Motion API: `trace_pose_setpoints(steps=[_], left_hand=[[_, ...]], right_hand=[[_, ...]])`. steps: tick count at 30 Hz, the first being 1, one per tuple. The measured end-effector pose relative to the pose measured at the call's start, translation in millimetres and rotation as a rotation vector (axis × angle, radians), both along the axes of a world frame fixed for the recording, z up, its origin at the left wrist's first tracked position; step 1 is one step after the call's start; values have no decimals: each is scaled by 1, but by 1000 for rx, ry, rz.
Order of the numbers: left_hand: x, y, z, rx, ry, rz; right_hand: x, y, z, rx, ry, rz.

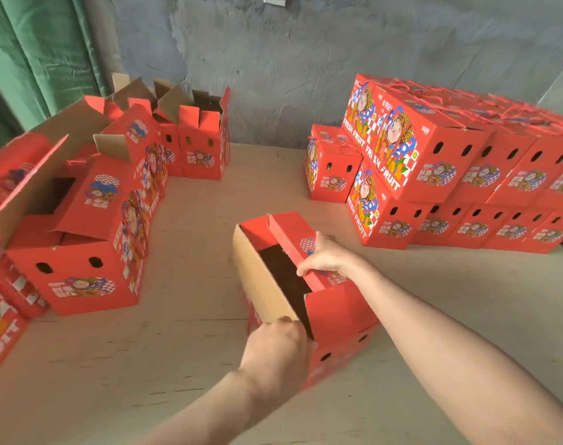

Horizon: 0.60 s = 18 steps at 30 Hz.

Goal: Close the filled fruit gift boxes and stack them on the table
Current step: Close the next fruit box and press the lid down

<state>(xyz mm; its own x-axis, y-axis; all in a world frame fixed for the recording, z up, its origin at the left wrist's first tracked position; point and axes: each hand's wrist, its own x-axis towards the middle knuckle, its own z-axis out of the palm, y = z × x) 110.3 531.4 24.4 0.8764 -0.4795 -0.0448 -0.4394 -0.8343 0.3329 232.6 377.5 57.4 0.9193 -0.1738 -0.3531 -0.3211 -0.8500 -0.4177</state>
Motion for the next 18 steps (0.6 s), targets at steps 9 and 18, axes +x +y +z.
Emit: trace_pose_setpoints(steps=[9, 18], left_hand=[[61, 2, 2, -413, -259, 68], [152, 73, -2, -488, -209, 412]], right_hand=[[24, 13, 8, -488, 10, 352], [28, -59, 56, -606, -528, 3]])
